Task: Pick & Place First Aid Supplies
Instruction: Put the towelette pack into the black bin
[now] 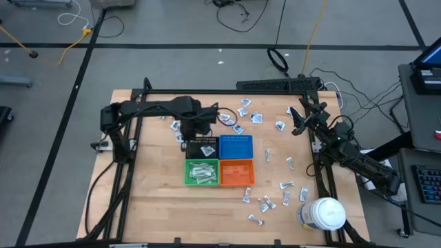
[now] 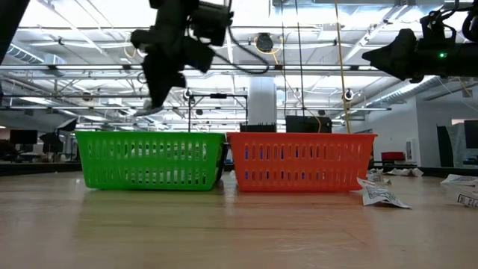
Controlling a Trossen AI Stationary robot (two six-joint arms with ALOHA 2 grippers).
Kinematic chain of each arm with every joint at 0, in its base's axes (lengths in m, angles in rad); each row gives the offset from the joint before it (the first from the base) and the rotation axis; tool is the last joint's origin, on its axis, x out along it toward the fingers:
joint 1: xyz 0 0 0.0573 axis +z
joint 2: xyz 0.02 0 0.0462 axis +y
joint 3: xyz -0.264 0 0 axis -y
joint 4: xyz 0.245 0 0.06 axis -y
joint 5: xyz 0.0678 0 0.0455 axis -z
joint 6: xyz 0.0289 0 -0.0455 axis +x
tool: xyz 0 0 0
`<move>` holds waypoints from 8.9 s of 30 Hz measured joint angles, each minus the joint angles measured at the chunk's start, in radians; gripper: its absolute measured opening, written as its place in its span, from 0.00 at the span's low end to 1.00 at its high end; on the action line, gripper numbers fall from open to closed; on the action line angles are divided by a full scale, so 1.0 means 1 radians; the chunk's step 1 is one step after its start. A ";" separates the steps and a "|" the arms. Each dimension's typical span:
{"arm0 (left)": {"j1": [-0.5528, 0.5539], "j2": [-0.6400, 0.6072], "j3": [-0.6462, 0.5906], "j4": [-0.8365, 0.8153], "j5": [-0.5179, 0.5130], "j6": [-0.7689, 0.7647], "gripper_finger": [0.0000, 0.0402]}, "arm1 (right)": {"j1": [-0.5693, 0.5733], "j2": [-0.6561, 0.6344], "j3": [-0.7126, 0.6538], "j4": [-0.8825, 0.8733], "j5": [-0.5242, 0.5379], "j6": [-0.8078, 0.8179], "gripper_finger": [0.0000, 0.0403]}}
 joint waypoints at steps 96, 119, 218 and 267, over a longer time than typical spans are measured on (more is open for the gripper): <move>0.211 -0.122 -0.460 0.382 -0.131 0.364 0.60 | 0.000 0.000 0.000 0.000 0.000 0.000 0.65; 0.204 -0.126 -0.651 0.583 -0.087 0.474 0.31 | 0.000 0.000 0.000 0.000 0.000 0.000 0.65; -0.083 0.034 -0.035 0.220 -0.115 0.020 0.66 | 0.000 0.000 0.000 0.000 0.000 0.000 0.65; 0.321 0.217 -0.175 0.346 -0.108 0.156 0.56 | 0.000 0.000 0.000 0.000 0.000 0.000 0.65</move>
